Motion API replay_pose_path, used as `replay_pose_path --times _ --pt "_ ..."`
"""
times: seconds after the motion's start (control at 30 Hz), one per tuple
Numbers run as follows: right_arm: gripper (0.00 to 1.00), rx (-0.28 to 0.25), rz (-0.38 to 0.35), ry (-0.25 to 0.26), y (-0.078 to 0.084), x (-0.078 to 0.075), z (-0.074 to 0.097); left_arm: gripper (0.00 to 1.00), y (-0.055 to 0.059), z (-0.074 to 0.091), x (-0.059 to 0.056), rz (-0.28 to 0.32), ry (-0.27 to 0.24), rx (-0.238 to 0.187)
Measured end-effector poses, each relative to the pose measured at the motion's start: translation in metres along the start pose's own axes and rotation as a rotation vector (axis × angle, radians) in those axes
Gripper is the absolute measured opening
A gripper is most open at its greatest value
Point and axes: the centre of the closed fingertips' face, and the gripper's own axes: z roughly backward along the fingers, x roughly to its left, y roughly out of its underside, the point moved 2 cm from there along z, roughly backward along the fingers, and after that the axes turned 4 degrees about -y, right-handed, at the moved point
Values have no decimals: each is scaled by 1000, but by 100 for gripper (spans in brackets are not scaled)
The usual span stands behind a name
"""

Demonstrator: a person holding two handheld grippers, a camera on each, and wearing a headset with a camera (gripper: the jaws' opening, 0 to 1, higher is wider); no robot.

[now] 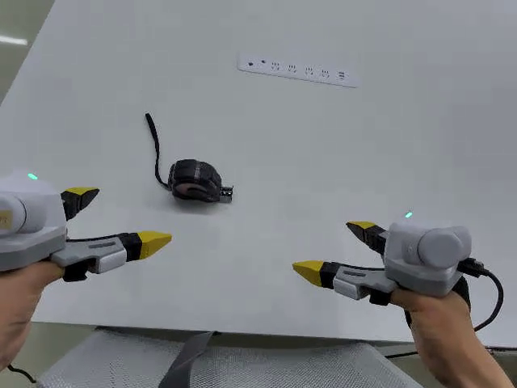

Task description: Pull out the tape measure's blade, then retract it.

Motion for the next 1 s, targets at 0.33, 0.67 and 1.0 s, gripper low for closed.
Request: replay_pose_path --times 0.33,0.67,1.0 --pt "76 12 34 -12 -8 -10 -10 83 -4 -9 4 -6 15 1" --pt "73 15 44 -39 -14 -12 -18 82 -13 -15 2 -24 28 -7" --pt "69 71 106 -116 -18 -9 -51 80 -19 -36 2 -125 72 40"
